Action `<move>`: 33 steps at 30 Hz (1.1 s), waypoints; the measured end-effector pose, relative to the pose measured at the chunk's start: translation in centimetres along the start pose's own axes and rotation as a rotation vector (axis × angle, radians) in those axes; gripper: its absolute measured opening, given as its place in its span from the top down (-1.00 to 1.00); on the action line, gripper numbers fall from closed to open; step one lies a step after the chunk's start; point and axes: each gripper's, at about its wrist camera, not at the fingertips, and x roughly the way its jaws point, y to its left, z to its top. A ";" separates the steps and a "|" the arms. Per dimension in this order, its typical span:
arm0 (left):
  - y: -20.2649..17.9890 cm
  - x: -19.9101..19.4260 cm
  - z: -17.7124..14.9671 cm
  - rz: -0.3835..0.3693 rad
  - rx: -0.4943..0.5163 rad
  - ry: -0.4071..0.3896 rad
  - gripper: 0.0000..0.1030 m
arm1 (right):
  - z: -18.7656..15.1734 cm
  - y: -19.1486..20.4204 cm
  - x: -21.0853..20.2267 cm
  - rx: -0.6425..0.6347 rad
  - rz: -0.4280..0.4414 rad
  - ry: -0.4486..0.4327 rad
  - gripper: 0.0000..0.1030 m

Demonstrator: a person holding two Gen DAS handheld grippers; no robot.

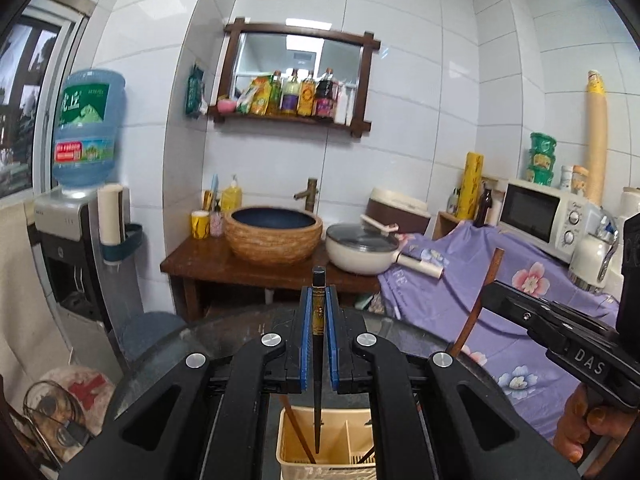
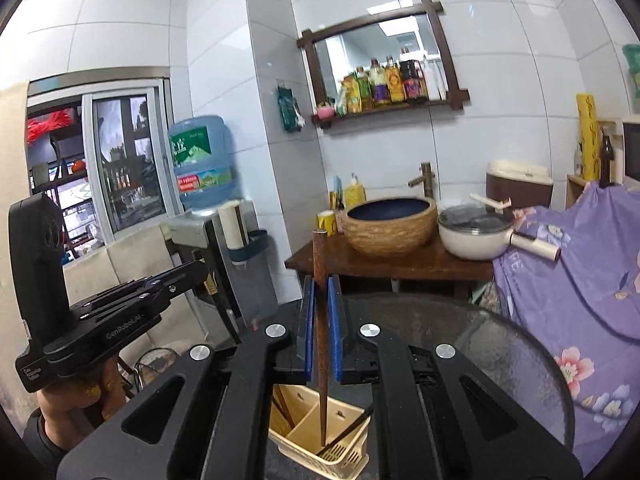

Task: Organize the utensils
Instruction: 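Lift the left tool's black chopstick over the caddy while the right tool carries its wooden chopstick there, then open the left tool releasing the black chopstick into the caddy while the right tool releases its wooden chopstick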

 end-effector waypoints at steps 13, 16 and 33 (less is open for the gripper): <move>1.7 3.6 -6.1 0.021 -0.043 0.136 0.87 | -6.5 -1.7 3.4 0.045 -0.031 0.108 0.85; 1.8 3.7 -6.4 0.016 -0.045 0.147 0.87 | -6.9 -1.9 3.3 0.050 -0.042 0.111 0.85; 2.5 -1.1 -12.0 0.003 -0.057 0.182 -0.87 | -11.2 -0.8 -1.0 -0.024 -0.123 0.105 -0.10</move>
